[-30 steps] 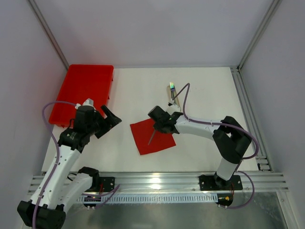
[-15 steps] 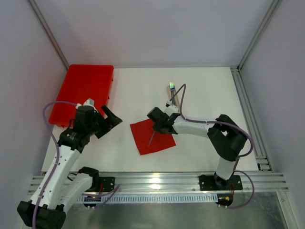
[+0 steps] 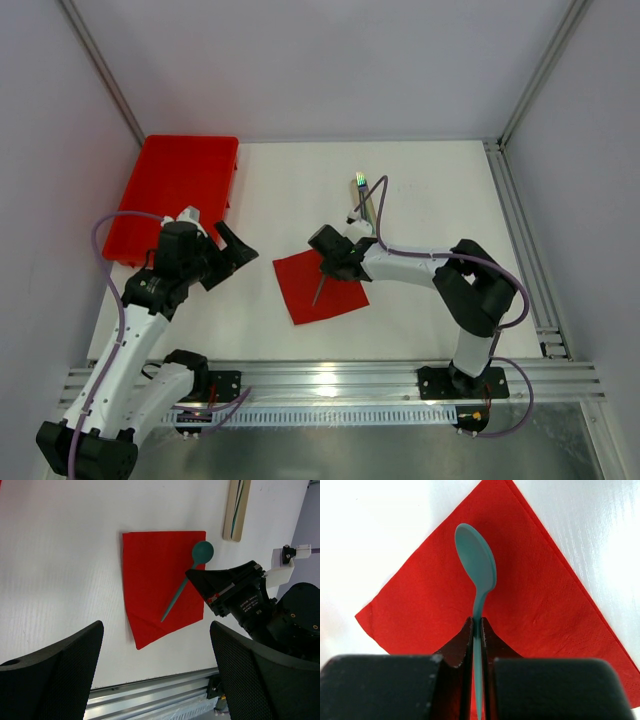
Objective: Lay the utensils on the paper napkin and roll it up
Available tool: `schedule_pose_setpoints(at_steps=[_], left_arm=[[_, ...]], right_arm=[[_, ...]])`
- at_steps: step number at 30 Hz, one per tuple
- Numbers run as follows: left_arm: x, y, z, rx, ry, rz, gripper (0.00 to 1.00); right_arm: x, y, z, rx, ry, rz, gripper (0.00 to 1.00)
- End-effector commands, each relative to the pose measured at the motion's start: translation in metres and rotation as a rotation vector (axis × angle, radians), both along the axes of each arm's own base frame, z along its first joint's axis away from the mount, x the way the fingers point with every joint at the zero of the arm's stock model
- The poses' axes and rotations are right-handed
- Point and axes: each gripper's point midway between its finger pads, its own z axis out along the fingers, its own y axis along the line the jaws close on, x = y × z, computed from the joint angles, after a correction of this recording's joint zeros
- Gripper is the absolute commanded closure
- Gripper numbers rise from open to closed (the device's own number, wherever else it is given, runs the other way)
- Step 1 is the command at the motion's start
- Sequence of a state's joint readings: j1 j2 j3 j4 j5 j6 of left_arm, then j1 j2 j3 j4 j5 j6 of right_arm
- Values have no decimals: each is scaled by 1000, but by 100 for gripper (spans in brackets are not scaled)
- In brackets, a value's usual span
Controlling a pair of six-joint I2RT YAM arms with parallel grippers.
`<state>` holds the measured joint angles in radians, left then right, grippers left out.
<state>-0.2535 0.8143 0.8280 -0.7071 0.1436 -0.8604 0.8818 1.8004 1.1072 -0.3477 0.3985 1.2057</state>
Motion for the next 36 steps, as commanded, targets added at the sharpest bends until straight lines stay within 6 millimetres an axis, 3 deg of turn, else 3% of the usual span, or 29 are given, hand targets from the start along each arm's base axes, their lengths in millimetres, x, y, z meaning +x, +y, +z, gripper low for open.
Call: schedule_pose_setpoints(at_steps=[1,14,27,32,36], left_arm=[[3,-6,6,-14,-33,-32,11],[2,-6,6,-17,-31,-36,11],[2,-7,3,-22,-21,-36,11],[0,-7,3,-18,-21,-38,12],[0,-6,4,-16,-20,-37,11]], right_arm=[[15,5,10,-4,-65,-20,94],[13,3,1,-29,-42,-17,89],[13,3,4,-32,-44,-8,73],[14,4,15,-30,-62,8,67],[15,0,36,-40,-104,17,63]])
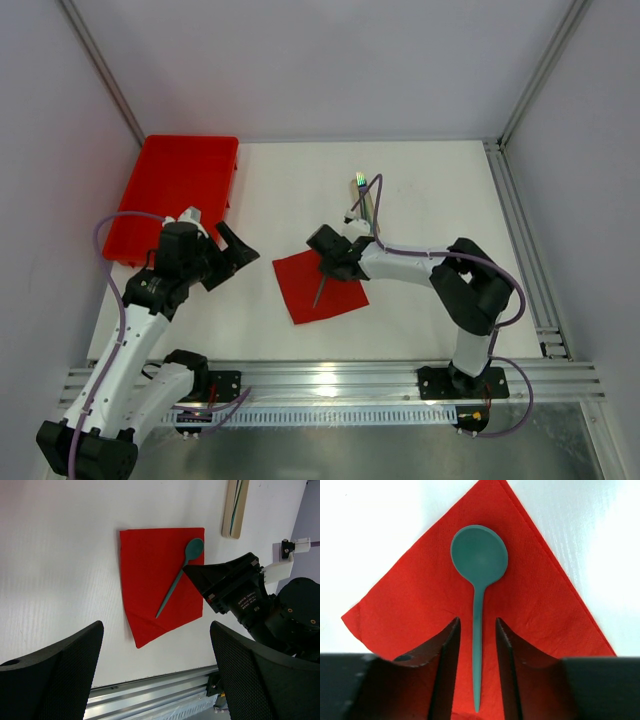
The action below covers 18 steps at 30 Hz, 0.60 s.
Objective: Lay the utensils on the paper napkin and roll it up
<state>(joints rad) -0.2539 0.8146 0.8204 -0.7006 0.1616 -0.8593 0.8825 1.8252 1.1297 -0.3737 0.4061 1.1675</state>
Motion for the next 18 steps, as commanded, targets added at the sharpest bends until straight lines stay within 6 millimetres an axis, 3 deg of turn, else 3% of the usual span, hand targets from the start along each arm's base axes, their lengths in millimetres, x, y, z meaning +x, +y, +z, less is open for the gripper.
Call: schedule_pose_setpoints(at_steps=[1,6,10,12,14,15,16,18], left_arm=[[2,-3,5,-5,-25,-23,11],[2,-4,5,-6,-21,-25,11],[3,-6,7,-6,-32,-42,11],[4,-8,7,-8,-40,-60,11],[3,-14,9,-22,-50,-98,11],[3,-15,7,-25,-47,-109,11],[4,-18,6,-34,-52,-121,10],[3,-25,5,-54,-47,-161,10]], right_arm=[[15,1,51,13,-127,-5,60],[22,-11,78,-55,-212,37,58],[49,-28,110,-153,-309,53,51],[76,-40,127,-187,-335,75,51],[93,-46,123,-189,-292,106,52],[109,-61,124,-202,-277,86,53],[120,-64,140,-213,-281,98,55],[147,-75,152,-240,-297,81,60]])
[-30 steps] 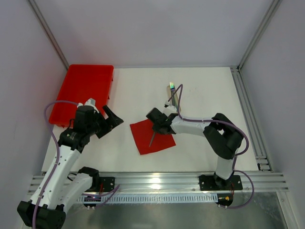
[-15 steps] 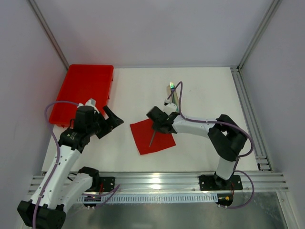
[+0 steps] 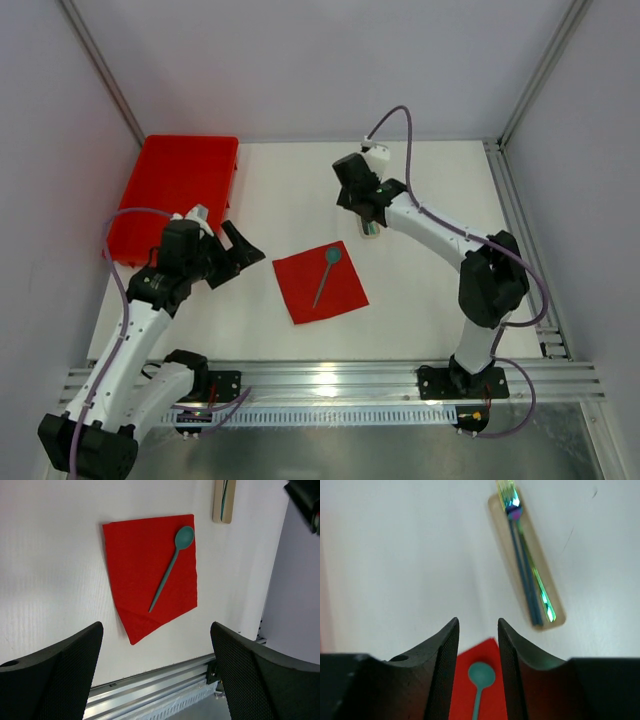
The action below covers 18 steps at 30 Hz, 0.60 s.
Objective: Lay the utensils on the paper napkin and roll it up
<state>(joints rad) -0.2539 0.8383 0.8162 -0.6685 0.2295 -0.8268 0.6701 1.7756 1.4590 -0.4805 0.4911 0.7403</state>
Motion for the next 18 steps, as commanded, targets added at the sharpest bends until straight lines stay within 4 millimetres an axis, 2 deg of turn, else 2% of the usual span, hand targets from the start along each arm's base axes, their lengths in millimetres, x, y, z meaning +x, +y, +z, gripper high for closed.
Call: schedule_pose_setpoints(at_steps=[1,2,3,5,7,9,11,15,18], left_arm=[[4,-16,4,-38,-33,-98,10],[4,-18,4,-44,-31,-109,10],[5,-19,4,-40,-28,-121,10],[9,-20,8,-39,-35,-125,10],[13,-21,9,-47,-46,-117,10],[15,-22,9,-58,-45,-109,10],[18,-23,6,-60,-34,-106,11],[27,-26,1,-65,-21,-98,11],[34,-31,0,-98,-19,-92,12]], right_arm=[[40,-26,28,-135,-35,50,59],[48,-29,32,-150,-38,58,59],[64,-35,37,-160,-39,55,58],[78,-40,39,-187,-22,104,56],[99,-51,37,-199,-3,108,55],[110,-54,33,-193,0,133,55],[116,-59,19,-207,16,151,55],[121,-52,-5,-198,45,193,64],[124,-47,-25,-193,75,205,65]])
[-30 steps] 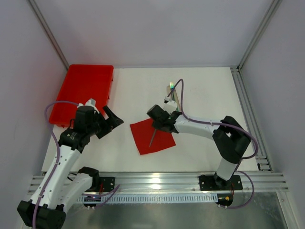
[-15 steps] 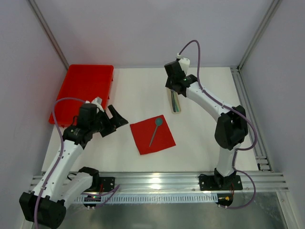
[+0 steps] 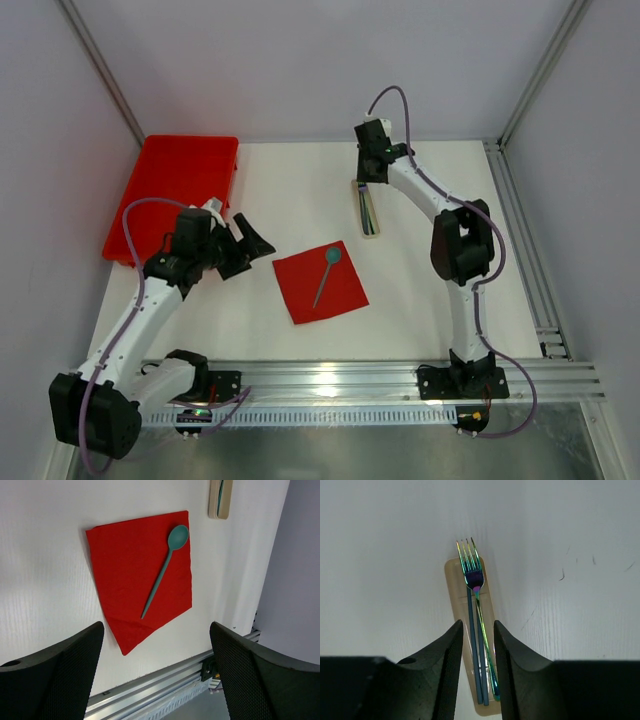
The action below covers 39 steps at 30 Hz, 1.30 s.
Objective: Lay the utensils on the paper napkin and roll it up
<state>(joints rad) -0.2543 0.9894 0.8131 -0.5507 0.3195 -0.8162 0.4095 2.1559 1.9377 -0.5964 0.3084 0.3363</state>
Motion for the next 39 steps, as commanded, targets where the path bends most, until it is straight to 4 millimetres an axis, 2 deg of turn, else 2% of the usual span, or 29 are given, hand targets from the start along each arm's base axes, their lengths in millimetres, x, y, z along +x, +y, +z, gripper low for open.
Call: schedule_pose_setpoints(at_steps=[1,5,12,20,28,39], left_arm=[[15,-12,15,-68,-61,-16,13],[19,-14,11,-75,-57,-14,13],[20,-18,3,-90,-33,-30,13],[15,-17,4,-85,-43,-34,13],[12,-15,3,-80,-49,-36,13],[12,-16,0,-79,-46,-42,13]], right_arm=[[2,17,-7,11,14,77,66],[3,18,-35,-1,72,83,66],[1,11,-56,-25,122,75,69],[0,13,-65,-16,138,80,70],[1,12,-66,-25,138,75,77],[3,8,-75,-45,154,65,78]])
